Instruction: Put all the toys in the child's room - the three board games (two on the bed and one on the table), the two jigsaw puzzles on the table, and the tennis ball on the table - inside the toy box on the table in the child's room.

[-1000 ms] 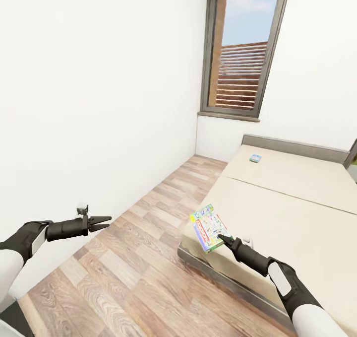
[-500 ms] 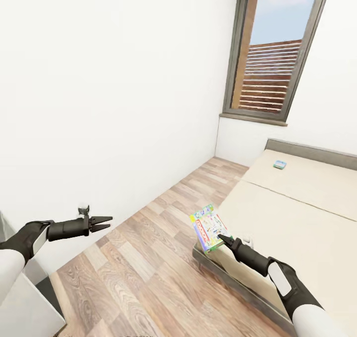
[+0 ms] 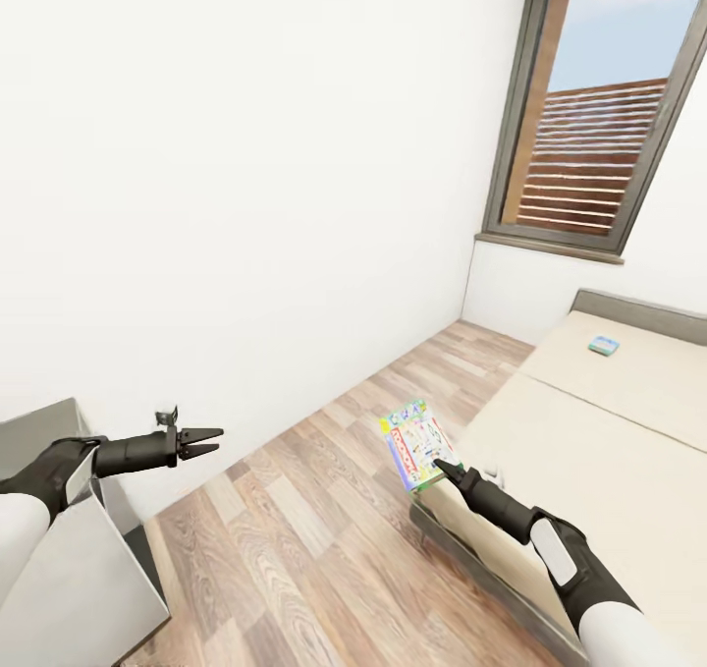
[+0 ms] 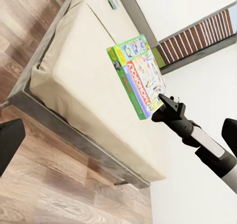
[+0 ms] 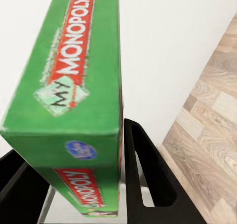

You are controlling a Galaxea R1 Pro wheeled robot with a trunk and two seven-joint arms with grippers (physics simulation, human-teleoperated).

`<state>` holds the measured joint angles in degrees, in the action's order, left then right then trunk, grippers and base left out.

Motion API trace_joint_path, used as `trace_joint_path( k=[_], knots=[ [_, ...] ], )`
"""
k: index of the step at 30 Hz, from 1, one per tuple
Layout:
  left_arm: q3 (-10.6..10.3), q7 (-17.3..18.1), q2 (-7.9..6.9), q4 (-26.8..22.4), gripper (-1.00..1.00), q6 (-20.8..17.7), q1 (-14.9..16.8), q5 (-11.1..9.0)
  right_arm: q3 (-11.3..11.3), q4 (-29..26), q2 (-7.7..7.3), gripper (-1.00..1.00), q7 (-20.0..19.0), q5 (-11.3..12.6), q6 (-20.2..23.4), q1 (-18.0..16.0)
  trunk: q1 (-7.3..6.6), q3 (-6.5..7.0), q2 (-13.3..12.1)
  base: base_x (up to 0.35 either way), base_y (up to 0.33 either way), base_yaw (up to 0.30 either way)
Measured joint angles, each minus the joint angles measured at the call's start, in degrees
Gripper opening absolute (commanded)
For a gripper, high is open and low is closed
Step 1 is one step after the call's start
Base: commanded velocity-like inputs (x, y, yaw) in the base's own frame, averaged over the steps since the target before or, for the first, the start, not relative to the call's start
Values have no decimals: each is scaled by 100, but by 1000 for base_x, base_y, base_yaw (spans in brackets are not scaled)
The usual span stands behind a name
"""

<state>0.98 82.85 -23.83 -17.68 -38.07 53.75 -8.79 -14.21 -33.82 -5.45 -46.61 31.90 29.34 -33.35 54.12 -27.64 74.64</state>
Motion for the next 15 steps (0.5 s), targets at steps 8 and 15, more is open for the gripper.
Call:
trace_joint_path(
  k=[8, 15],
  knots=[
    [0, 1, 3, -3, 100, 0, 0, 0, 1, -15, 0, -100, -8, 2, -9, -2, -176, 205, -321, 0, 0, 185],
    [1, -3, 9, -7, 100, 0, 0, 0, 11, -386, 0, -100, -7, 5, -5, -10, -330, 386, -602, 0, 0, 180]
  ],
)
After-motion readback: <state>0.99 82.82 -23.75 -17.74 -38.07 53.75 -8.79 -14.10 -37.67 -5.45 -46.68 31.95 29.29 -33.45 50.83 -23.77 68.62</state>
